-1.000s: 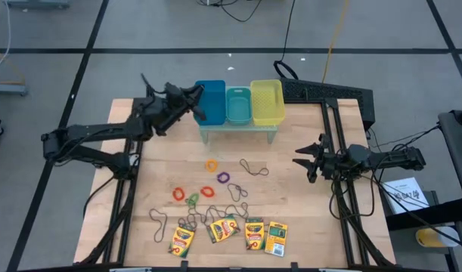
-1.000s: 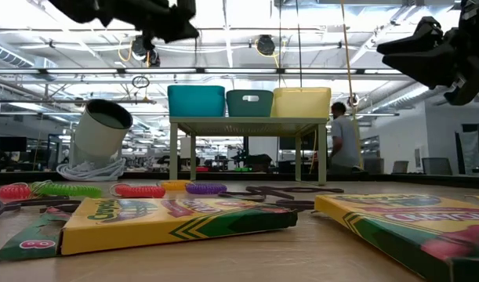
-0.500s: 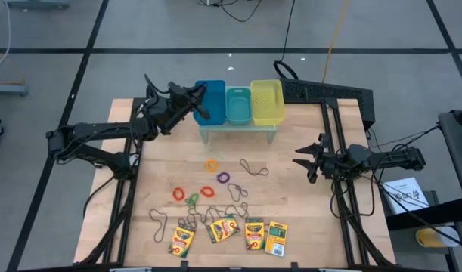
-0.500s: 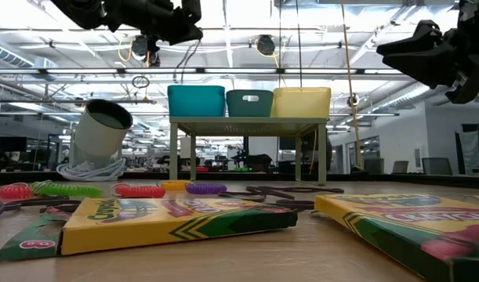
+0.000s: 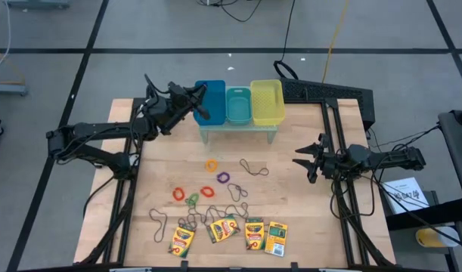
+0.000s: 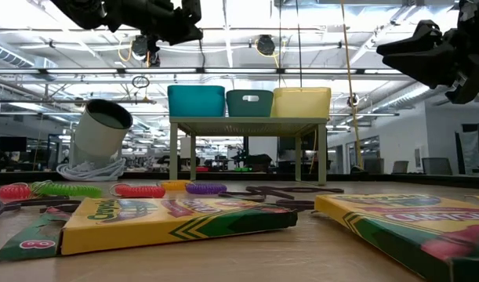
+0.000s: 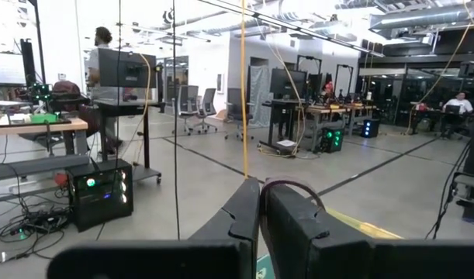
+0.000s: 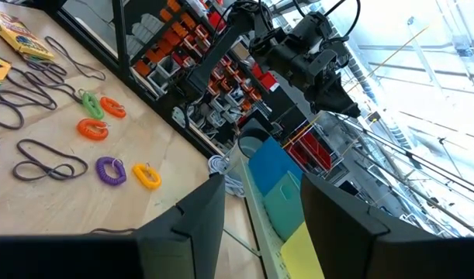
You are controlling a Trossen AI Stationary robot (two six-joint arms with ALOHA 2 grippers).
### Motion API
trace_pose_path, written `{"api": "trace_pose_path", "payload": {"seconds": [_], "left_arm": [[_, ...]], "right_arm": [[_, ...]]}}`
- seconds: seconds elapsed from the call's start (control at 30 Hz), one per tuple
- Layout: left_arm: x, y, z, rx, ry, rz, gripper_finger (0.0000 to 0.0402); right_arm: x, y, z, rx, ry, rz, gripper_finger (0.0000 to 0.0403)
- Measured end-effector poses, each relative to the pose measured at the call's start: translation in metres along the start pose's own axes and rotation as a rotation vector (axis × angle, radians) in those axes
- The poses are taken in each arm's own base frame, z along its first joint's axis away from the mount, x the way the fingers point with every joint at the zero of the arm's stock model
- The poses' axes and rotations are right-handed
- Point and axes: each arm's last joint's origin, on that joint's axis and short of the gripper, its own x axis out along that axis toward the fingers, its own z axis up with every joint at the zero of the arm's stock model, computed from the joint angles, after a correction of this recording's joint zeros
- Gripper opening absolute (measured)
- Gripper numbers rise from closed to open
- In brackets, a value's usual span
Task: Pick & Place Office Desk Supplies
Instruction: Put the purple rubber band into the blue bin on the shelf
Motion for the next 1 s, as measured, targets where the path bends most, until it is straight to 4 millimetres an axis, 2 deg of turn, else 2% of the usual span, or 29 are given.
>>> {"api": "trace_pose_path", "payload": {"seconds": [0.5, 1.0], "left_arm": [[0.0, 0.0, -0.001, 0.027, 0.009, 0.001, 0.0035], [0.0, 0.001, -0.018, 0.083, 0.164, 0.036, 0.0035]], "right_arm": [[0.0, 0.0, 0.0, -0.001, 0.002, 0.002, 0.016], [0.0, 0.0, 0.0, 0.0, 0.002, 0.002, 0.016]]}}
